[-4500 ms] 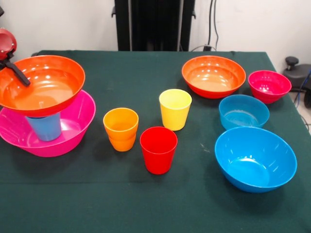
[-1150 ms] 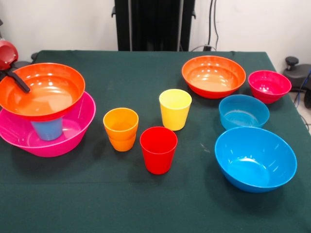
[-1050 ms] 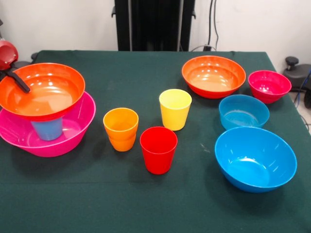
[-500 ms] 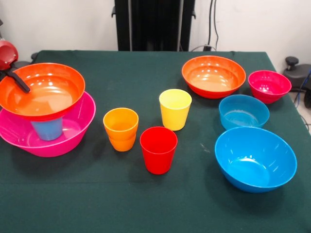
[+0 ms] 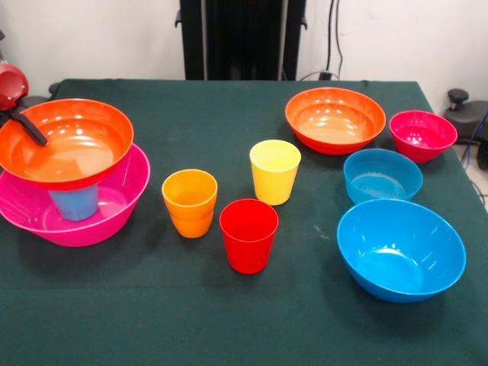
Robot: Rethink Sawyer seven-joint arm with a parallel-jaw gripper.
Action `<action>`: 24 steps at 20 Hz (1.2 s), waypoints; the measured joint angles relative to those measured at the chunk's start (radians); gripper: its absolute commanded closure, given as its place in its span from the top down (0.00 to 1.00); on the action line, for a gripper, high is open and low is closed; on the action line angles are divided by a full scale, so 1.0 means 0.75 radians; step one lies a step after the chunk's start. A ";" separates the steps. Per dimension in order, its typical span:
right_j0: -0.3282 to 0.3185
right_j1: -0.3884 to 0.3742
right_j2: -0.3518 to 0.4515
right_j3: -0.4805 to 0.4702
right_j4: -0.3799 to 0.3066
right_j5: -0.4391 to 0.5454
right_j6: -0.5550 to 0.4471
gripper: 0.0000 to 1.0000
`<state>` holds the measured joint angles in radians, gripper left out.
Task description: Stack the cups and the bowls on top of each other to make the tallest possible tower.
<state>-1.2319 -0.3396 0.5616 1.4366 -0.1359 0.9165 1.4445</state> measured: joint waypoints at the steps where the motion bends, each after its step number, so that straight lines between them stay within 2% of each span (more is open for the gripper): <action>1: 0.000 0.000 0.000 0.000 -0.006 0.000 0.000 0.00; 12: -0.001 -0.005 0.000 0.000 -0.057 0.001 0.000 0.00; 24: -0.009 -0.006 0.001 0.000 -0.057 0.001 0.000 0.00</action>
